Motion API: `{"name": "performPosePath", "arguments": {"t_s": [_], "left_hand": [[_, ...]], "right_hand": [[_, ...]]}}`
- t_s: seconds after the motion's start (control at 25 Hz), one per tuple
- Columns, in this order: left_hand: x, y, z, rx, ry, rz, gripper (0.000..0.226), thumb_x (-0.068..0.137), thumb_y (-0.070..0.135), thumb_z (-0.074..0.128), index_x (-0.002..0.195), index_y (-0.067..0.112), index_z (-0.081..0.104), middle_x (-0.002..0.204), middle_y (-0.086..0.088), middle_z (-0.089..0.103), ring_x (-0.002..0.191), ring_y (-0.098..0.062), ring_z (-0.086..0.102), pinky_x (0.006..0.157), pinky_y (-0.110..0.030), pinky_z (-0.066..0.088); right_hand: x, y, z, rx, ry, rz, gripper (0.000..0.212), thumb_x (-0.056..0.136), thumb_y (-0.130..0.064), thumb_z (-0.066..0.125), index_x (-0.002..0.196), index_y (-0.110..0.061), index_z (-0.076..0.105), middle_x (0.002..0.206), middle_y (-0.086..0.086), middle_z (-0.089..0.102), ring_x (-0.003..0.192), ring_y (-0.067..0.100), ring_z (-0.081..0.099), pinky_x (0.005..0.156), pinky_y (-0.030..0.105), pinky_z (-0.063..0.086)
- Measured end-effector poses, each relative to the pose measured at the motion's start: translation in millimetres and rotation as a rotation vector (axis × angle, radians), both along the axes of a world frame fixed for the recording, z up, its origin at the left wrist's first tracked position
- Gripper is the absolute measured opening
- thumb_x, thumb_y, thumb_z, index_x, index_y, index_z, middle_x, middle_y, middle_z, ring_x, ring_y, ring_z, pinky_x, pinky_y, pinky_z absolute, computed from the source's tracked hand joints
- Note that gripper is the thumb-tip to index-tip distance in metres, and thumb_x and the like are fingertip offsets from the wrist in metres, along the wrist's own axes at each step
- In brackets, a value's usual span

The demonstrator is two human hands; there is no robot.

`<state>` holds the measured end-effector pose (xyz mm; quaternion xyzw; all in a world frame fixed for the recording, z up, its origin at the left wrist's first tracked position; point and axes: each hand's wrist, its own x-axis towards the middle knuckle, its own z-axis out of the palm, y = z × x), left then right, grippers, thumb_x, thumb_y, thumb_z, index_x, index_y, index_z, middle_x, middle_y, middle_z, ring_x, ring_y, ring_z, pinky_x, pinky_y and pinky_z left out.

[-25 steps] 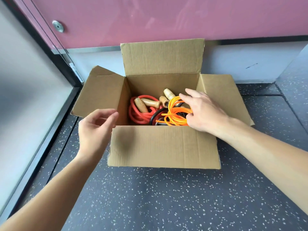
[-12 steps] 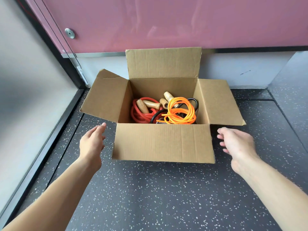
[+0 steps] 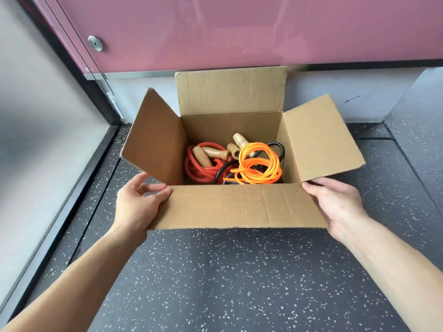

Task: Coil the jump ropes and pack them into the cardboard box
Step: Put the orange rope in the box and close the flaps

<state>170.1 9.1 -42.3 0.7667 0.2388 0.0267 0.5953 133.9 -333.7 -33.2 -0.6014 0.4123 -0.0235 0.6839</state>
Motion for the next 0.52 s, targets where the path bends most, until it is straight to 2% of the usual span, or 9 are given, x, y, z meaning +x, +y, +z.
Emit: {"name": "performPosePath", "arguments": {"t_s": [0.08,0.12,0.16,0.2,0.24,0.32,0.4,0.48,0.52], "left_hand": [[-25,0,7,-0.009,0.025,-0.010,0.081,0.076,0.015,0.087,0.146,0.021,0.046,0.099,0.009,0.075,0.092,-0.022,0.069,0.088,-0.052,0.058],[-40,1,10,-0.021,0.039,-0.017,0.069,0.076,0.016,0.087,0.136,0.026,0.054,0.101,0.009,0.075,0.085,-0.022,0.068,0.084,-0.054,0.058],[-56,3,12,-0.007,0.049,-0.031,0.046,0.076,0.016,0.087,0.112,0.031,0.062,0.101,0.008,0.075,0.077,-0.022,0.065,0.077,-0.054,0.058],[-73,6,13,0.015,0.066,-0.046,0.030,0.077,0.016,0.086,0.094,0.025,0.064,0.101,0.006,0.074,0.071,-0.021,0.063,0.071,-0.051,0.057],[-91,10,15,0.019,0.080,-0.065,0.025,0.078,0.016,0.085,0.085,0.019,0.062,0.100,0.005,0.074,0.067,-0.020,0.060,0.066,-0.045,0.054],[-121,19,14,0.018,0.103,-0.074,0.024,0.079,0.016,0.084,0.080,0.016,0.060,0.097,0.006,0.074,0.059,-0.018,0.057,0.064,-0.034,0.047],[-132,21,15,0.092,0.091,-0.065,0.027,0.079,0.018,0.084,0.080,0.021,0.057,0.095,0.007,0.073,0.056,-0.017,0.057,0.060,-0.029,0.044],[-125,19,16,0.281,0.033,-0.182,0.030,0.079,0.019,0.083,0.081,0.037,0.059,0.095,0.000,0.069,0.059,-0.013,0.060,0.060,-0.024,0.046],[-119,16,16,0.402,-0.011,-0.302,0.033,0.081,0.020,0.082,0.090,0.046,0.063,0.101,-0.001,0.064,0.065,-0.009,0.062,0.063,-0.016,0.046]], "right_hand": [[-18,-1,9,0.009,-0.004,0.042,0.022,0.082,-0.006,0.079,0.103,-0.011,0.072,0.092,0.011,0.075,0.073,0.021,0.068,0.050,0.028,0.054],[-28,-1,12,0.005,0.004,0.059,0.023,0.082,-0.006,0.080,0.103,-0.010,0.072,0.094,0.011,0.075,0.075,0.021,0.068,0.053,0.030,0.055],[-41,1,13,-0.008,0.019,0.075,0.025,0.080,-0.006,0.081,0.104,-0.011,0.072,0.095,0.011,0.075,0.079,0.022,0.069,0.059,0.032,0.056],[-57,3,10,-0.019,0.037,0.093,0.028,0.078,-0.007,0.082,0.104,-0.012,0.072,0.096,0.010,0.075,0.084,0.023,0.070,0.066,0.035,0.057],[-75,5,7,-0.008,0.051,0.105,0.032,0.075,-0.008,0.084,0.105,-0.012,0.072,0.097,0.010,0.076,0.089,0.025,0.071,0.075,0.038,0.057],[-109,11,3,0.065,0.057,0.108,0.040,0.070,-0.009,0.084,0.108,-0.009,0.071,0.099,0.015,0.076,0.093,0.030,0.072,0.083,0.041,0.055],[-126,13,3,0.100,0.042,0.099,0.035,0.075,-0.005,0.081,0.107,-0.007,0.069,0.097,0.019,0.075,0.091,0.031,0.072,0.080,0.039,0.055],[-124,15,5,-0.014,0.030,0.129,0.028,0.078,-0.003,0.080,0.102,-0.010,0.067,0.094,0.011,0.076,0.093,0.027,0.072,0.082,0.039,0.054],[-120,17,6,-0.126,0.035,0.177,0.027,0.079,-0.004,0.080,0.099,-0.015,0.067,0.093,0.005,0.076,0.092,0.022,0.071,0.083,0.038,0.053]]}}
